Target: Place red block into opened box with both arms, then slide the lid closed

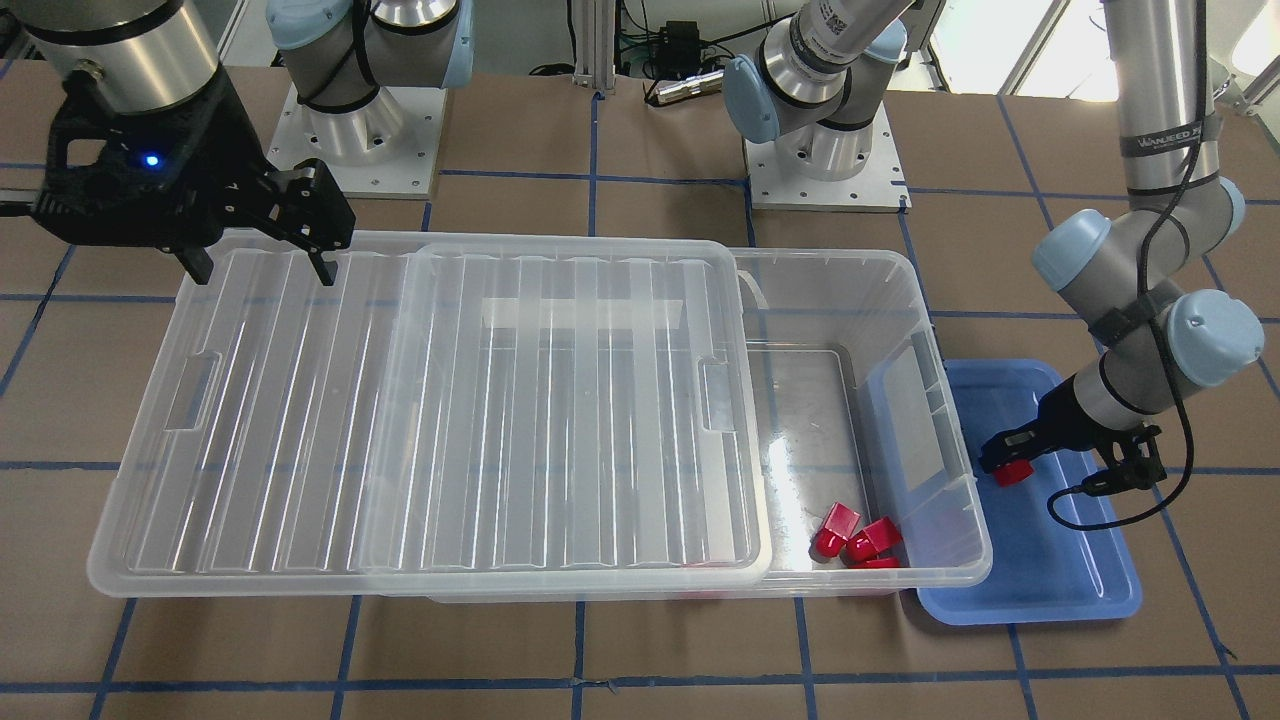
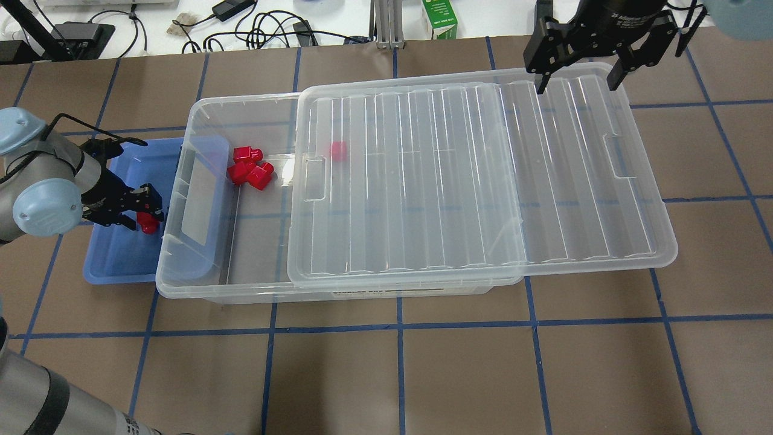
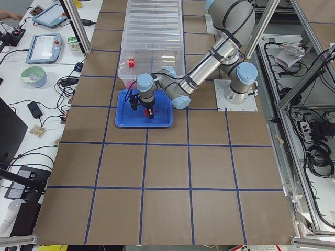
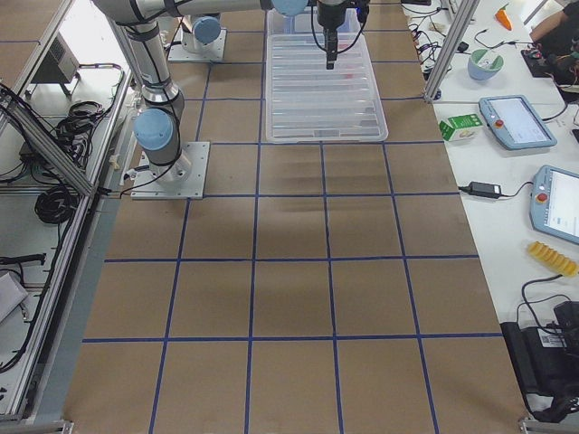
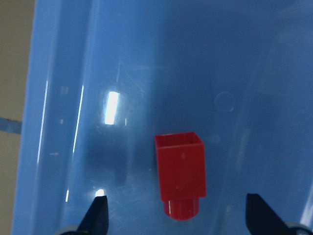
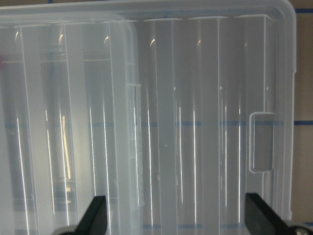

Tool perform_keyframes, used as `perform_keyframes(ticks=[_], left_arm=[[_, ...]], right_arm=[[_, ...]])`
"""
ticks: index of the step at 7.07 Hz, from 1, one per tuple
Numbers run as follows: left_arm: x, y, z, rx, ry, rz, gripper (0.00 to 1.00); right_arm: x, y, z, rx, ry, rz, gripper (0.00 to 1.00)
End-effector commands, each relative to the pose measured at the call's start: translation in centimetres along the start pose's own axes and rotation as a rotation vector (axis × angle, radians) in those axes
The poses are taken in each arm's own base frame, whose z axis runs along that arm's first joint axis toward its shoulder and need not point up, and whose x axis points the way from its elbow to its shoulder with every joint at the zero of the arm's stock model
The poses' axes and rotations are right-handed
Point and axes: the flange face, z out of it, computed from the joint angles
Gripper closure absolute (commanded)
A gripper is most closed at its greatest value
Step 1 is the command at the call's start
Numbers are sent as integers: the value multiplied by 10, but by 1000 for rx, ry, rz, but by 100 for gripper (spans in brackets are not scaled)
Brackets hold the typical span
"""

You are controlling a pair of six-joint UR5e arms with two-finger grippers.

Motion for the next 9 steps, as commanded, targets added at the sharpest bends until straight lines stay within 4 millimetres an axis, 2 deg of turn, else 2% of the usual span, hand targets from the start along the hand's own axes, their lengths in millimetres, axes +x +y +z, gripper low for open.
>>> perform_keyframes(ticks=[1,3,4,5,6,7,8,9], left_arm=[[5,-6,-10,24,-13,22,100],[11,-15,-72,27,-19,35,100],[19,-12,-126,-2,-10,39,100],[60,-5,-173,-12,-13,99,100],[119,12,-210,1,-29,181,100],[175,39,-227,28,-67,261,100],[215,56,-211,7,-65,291,100],[228,72,-183,-29,-64,290,100]], right_arm=[[-8,7,1,-10,11,-5,0],[-8,8,4,-19,8,-5,0],[-8,11,4,-21,9,-7,0],[-8,12,3,-19,14,-7,0],[-8,11,4,-21,14,-7,0],[-7,11,4,-21,17,-6,0],[-8,12,3,-19,15,-9,0],[-7,11,4,-20,19,-6,0]])
